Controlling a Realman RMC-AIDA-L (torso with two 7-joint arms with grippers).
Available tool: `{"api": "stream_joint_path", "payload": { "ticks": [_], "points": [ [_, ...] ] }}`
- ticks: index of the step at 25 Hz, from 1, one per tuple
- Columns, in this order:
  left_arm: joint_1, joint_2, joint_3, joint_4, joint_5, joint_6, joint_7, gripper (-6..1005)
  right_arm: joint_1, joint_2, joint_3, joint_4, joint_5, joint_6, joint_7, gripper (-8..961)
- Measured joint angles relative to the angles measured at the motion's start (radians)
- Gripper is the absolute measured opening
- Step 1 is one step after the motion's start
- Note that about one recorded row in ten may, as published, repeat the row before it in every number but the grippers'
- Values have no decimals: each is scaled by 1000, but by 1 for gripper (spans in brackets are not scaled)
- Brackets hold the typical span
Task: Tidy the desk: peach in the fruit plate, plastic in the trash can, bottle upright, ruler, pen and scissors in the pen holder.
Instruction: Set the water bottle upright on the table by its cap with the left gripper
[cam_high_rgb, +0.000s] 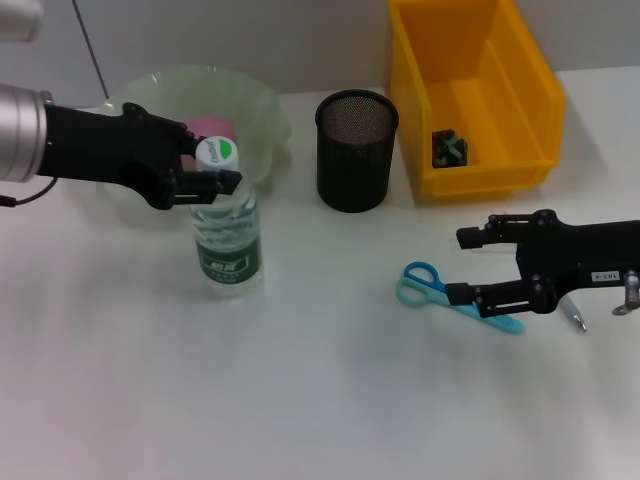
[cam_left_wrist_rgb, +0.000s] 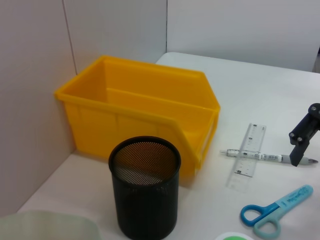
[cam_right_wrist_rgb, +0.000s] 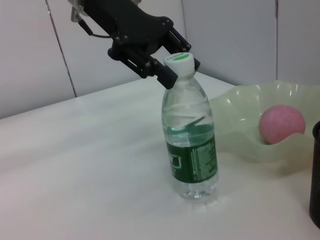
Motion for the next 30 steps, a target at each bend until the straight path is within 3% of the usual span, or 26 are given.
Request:
{"api": "stream_joint_path", "payload": {
  "ticks": [4, 20, 30],
  "points": [
    [9, 3, -37, 10, 2, 17, 1, 444, 4, 1, 0, 0, 0, 0, 0, 793],
    [50, 59, -92, 12, 9, 50, -20, 445, 10, 5, 0, 0, 0, 2, 1, 794],
    [52, 59, -160, 6, 59, 26, -21, 445, 15, 7, 0, 0, 0, 3, 1, 794]
  ]
}}
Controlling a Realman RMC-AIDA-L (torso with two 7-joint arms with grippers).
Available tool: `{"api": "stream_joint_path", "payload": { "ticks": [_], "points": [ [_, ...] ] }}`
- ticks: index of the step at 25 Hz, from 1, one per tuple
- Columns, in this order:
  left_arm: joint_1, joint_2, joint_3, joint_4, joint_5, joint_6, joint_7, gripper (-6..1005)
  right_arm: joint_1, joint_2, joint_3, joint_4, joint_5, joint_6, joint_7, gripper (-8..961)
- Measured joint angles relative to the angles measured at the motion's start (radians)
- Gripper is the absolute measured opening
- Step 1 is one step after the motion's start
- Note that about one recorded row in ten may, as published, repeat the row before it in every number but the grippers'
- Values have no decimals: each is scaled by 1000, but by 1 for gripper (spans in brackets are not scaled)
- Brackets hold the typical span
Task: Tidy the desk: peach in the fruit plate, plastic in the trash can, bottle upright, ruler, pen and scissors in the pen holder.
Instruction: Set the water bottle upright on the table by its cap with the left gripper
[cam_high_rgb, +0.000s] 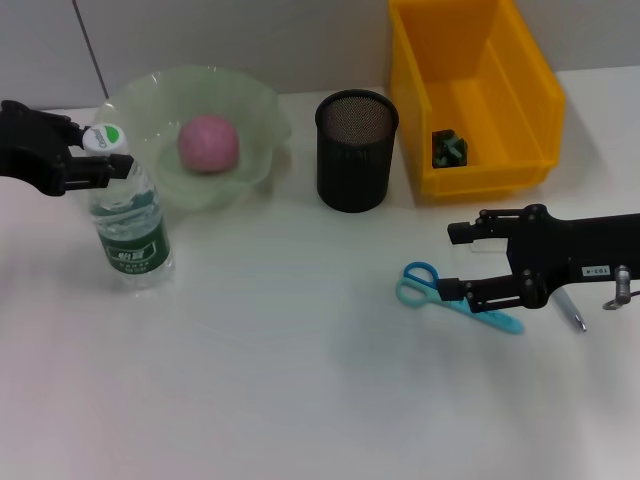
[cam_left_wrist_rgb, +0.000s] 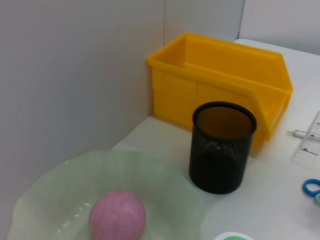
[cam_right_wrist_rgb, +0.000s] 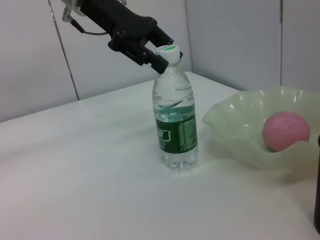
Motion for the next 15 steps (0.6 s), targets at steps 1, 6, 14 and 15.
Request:
{"api": "stream_joint_path", "payload": {
  "ticks": [1, 6, 14, 15],
  "points": [
    [0, 0, 0, 0, 0, 0, 0, 445, 0, 0, 0, 0, 0, 0, 0, 793],
    [5, 0, -7, -1, 1, -9, 0, 445, 3, 0, 0, 0, 0, 0, 0, 791],
    [12, -2, -8, -13, 2, -48, 1, 445, 3, 0, 0, 0, -1, 0, 0, 786],
    [13, -2, -8, -14, 2, -50, 1, 445, 3, 0, 0, 0, -1, 0, 0, 785]
  ]
}}
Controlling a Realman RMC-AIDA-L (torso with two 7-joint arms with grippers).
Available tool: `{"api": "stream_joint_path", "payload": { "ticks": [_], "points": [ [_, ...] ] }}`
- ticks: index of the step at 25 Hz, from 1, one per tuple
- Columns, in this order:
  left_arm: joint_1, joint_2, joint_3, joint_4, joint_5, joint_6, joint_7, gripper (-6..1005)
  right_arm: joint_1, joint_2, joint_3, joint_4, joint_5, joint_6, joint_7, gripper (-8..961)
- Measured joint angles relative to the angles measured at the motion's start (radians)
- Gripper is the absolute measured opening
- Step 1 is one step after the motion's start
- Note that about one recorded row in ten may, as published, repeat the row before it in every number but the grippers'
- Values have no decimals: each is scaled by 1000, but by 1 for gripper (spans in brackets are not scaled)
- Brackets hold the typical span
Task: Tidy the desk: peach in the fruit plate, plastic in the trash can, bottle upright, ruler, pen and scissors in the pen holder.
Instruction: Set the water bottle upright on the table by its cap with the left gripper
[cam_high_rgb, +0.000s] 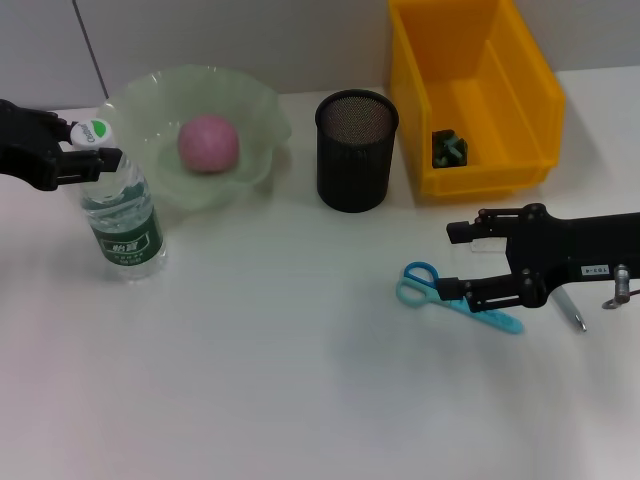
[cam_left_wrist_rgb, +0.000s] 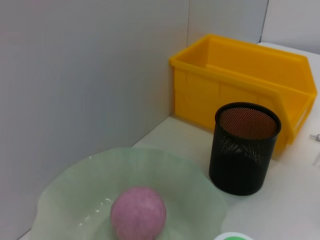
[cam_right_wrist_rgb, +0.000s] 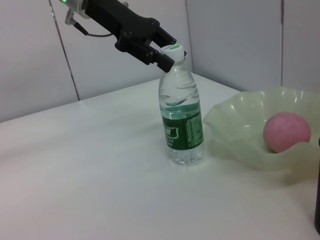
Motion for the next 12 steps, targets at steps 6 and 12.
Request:
{"api": "stream_joint_path", "payload": {
  "ticks": [6, 12],
  "points": [
    [0, -1, 0, -7, 0, -10, 1, 445, -1, 0, 0, 0, -2, 0, 0, 781],
    [-1, -2, 0, -11, 0, -12, 0, 445, -1, 0, 0, 0, -3, 0, 0, 777]
  ]
}}
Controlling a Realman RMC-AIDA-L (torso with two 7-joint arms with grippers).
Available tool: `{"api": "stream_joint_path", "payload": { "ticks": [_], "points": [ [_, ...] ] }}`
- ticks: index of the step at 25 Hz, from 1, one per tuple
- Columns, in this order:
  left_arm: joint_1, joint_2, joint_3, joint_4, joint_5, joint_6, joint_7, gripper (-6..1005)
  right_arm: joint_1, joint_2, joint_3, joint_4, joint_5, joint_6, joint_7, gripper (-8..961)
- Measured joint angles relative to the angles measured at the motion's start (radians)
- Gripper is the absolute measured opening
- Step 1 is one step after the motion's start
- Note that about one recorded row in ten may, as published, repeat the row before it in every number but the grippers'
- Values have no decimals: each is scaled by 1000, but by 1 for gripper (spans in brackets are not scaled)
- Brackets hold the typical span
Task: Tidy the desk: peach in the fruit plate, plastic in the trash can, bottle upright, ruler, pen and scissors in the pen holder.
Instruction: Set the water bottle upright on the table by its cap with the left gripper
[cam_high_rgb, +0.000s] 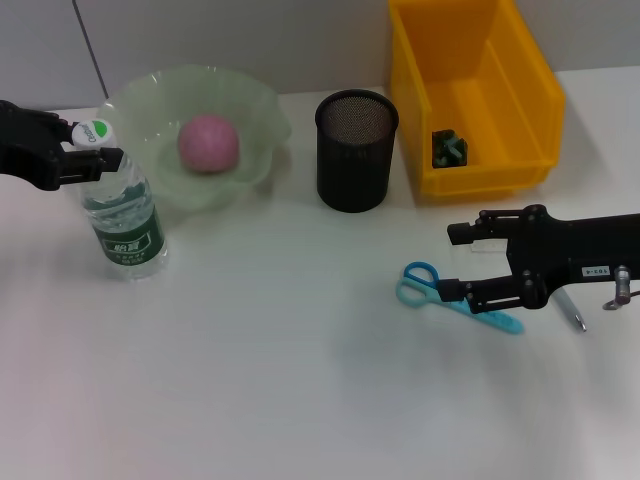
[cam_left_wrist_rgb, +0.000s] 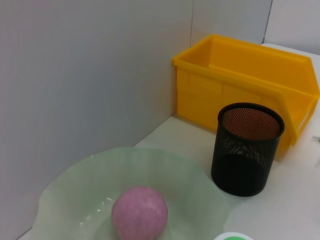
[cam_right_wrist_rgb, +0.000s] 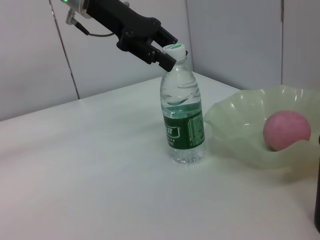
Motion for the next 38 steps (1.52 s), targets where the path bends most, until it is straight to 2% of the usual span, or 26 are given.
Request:
{"api": "stream_joint_path", "payload": {
  "ticks": [35, 38],
  "points": [
    [1, -2, 10, -1, -1, -5, -1, 455, 3, -1, 0, 0, 2, 2, 0, 755],
    [1, -2, 8, -1, 0, -2, -1, 583, 3, -1, 0, 0, 3, 2, 0, 753]
  ]
}}
